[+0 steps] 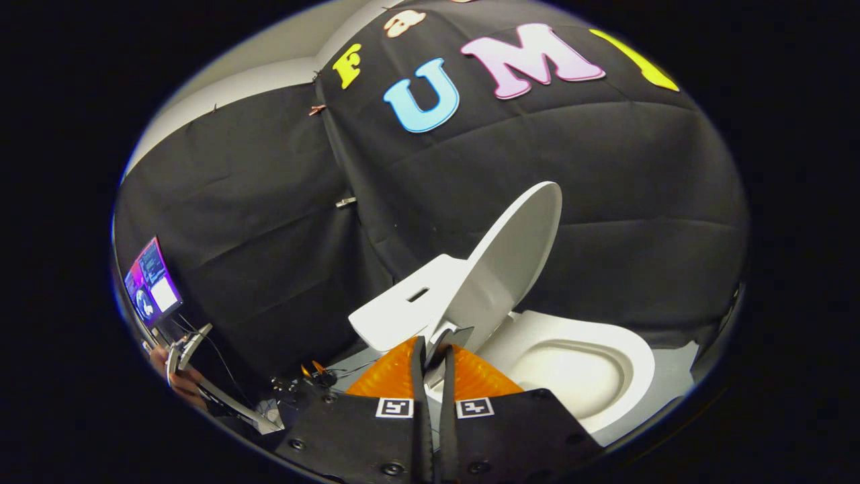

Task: Open the toilet lid.

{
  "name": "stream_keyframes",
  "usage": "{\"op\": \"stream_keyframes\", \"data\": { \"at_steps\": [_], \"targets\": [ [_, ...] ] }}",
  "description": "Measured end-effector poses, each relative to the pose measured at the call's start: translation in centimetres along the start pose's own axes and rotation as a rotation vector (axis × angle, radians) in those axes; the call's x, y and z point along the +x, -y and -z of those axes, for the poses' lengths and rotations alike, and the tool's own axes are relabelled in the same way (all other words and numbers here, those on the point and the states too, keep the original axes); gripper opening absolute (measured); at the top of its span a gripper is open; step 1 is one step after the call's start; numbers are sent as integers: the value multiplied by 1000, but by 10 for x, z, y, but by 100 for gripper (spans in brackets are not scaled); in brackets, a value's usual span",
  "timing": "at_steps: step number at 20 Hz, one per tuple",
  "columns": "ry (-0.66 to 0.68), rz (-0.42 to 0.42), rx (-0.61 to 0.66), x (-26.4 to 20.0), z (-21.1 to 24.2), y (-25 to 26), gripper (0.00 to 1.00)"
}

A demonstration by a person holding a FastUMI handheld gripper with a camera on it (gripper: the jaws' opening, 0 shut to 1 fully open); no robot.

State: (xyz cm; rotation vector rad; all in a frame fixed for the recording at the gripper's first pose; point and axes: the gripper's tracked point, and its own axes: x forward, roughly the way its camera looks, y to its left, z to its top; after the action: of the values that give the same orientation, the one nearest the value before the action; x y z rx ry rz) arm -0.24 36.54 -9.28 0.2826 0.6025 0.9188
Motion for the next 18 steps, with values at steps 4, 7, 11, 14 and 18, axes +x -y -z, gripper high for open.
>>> {"op": "stream_keyframes", "data": {
  "at_steps": [4, 7, 11, 14, 18],
  "targets": [
    [7, 2, -89, 32, -18, -36, 9],
    [-2, 1, -74, 57, -23, -63, 9],
    [8, 17, -129, 88, -29, -93, 9],
    [21, 30, -130, 103, -30, -106, 9],
    [15, 33, -146, 122, -27, -124, 12]
  ]
}}
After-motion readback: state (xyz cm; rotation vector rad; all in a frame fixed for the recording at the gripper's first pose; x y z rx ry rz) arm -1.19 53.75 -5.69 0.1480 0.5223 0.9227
